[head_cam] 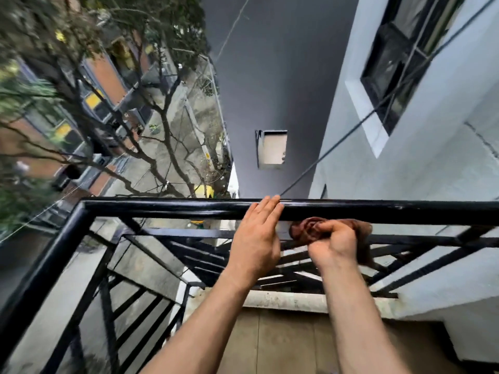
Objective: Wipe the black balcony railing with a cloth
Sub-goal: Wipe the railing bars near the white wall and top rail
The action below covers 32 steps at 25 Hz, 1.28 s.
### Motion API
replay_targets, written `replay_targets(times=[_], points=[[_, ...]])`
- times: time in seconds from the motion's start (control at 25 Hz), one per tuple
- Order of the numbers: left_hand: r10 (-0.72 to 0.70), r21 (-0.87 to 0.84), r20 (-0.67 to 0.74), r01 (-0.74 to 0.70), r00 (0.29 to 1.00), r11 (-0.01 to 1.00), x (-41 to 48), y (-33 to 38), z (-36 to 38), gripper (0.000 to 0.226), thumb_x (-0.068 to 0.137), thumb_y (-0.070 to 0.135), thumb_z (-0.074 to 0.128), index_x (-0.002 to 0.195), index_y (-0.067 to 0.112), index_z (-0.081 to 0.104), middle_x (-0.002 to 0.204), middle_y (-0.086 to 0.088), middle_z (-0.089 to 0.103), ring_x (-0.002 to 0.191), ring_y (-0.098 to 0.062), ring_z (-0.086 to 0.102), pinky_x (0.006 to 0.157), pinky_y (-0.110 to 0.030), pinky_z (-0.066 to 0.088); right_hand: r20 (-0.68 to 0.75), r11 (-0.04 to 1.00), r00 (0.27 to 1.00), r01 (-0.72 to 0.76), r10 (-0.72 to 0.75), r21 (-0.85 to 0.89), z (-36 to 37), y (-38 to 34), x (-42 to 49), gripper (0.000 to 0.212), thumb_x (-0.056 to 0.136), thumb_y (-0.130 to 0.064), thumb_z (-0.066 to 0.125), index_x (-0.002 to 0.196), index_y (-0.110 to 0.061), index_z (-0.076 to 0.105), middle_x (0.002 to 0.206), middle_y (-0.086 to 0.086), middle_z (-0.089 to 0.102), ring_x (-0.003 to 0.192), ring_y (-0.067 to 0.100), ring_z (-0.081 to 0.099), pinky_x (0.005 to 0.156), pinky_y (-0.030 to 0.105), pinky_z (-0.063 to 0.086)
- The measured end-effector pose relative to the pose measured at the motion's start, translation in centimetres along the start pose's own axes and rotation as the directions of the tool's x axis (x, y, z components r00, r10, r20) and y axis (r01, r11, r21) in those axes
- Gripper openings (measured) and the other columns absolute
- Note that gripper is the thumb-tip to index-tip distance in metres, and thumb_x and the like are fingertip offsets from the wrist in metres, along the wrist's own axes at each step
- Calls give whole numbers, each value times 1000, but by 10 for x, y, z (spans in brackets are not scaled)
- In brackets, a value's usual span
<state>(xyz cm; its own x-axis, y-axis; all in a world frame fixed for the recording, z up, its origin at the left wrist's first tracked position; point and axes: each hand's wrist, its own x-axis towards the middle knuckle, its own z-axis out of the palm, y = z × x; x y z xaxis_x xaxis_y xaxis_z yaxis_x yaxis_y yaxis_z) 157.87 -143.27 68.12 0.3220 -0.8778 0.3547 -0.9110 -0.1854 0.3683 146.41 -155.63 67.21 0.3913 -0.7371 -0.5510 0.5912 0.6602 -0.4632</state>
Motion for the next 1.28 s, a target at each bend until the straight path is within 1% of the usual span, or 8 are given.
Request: replay_targets(times=[0.12, 0.32, 0.56, 0.8, 0.88, 0.96, 1.12, 1.28], points=[[-41, -7, -1, 41, 999, 999, -16, -38, -21, 71, 79, 11, 35, 149, 8, 46, 160, -6, 38, 150, -20, 30, 125, -40, 19, 26, 994, 994, -108, 108, 18, 50, 58, -26, 25, 58, 9, 39, 51, -12, 52, 66, 10, 49, 56, 25, 52, 65, 34, 47], [-201, -88, -61, 195, 978, 977, -48, -124, -68, 74, 74, 11, 35, 147, 13, 51, 158, 0, 41, 149, -12, 30, 123, -45, 22, 207, 870, 856, -418, 474, -262, 108, 175, -56, 52, 61, 5, 54, 112, 2, 66, 123, 22, 67, 110, 33, 67, 106, 40, 48], [-322, -49, -139, 318, 937, 947, -67, -166, -98, 81, 72, 0, 35, 150, 15, 46, 160, 4, 37, 152, -12, 23, 127, -37, 12, -180, 986, 969, -169, 169, 16, 127, 209, -50, 32, 81, 22, 39, 72, -8, 47, 76, 12, 53, 61, 26, 56, 69, 38, 51], [-567, -372, -403, 438, 718, 819, -102, -231, -123, 57, 77, -14, 42, 124, 6, 68, 143, -1, 58, 141, -12, 45, 120, -30, 32, -28, 894, 922, -382, 386, -237, 184, 334, -58, 28, 89, 14, 41, 78, -8, 53, 67, 12, 63, 60, 27, 63, 63, 34, 54], [-661, -515, -462, 428, 591, 743, -121, -229, -122, 43, 77, -9, 44, 104, 7, 73, 120, -3, 71, 120, -14, 62, 108, -30, 46, 81, 710, 947, -175, 311, -682, 182, 373, -50, 26, 103, -6, 49, 81, -15, 58, 88, 13, 72, 85, 28, 70, 77, 34, 55], [-767, -604, -440, 478, 467, 638, -143, -236, -114, 39, 76, -4, 46, 100, 14, 72, 111, 0, 72, 110, -14, 64, 101, -29, 49, 241, 265, 933, 169, 267, -949, 182, 399, -42, 29, 106, -28, 51, 81, -18, 61, 111, 18, 70, 108, 28, 65, 90, 29, 48], [-865, -583, -234, 648, 444, 490, -166, -251, -84, 45, 83, -6, 50, 115, 23, 65, 113, 4, 68, 109, -13, 62, 102, -29, 47, 497, -322, 814, 577, 300, -751, 171, 395, -15, 38, 103, -48, 44, 120, -19, 62, 121, 8, 67, 113, 22, 63, 84, 22, 42], [-896, -569, -109, 712, 431, 412, -154, -251, -60, 27, 90, 13, 52, 114, 15, 65, 111, -1, 70, 107, -22, 64, 98, -41, 49, 617, -402, 681, 731, 394, -551, 131, 351, -13, 35, 93, -38, 61, 124, -23, 59, 125, -8, 61, 118, 9, 59, 99, 10, 41]])
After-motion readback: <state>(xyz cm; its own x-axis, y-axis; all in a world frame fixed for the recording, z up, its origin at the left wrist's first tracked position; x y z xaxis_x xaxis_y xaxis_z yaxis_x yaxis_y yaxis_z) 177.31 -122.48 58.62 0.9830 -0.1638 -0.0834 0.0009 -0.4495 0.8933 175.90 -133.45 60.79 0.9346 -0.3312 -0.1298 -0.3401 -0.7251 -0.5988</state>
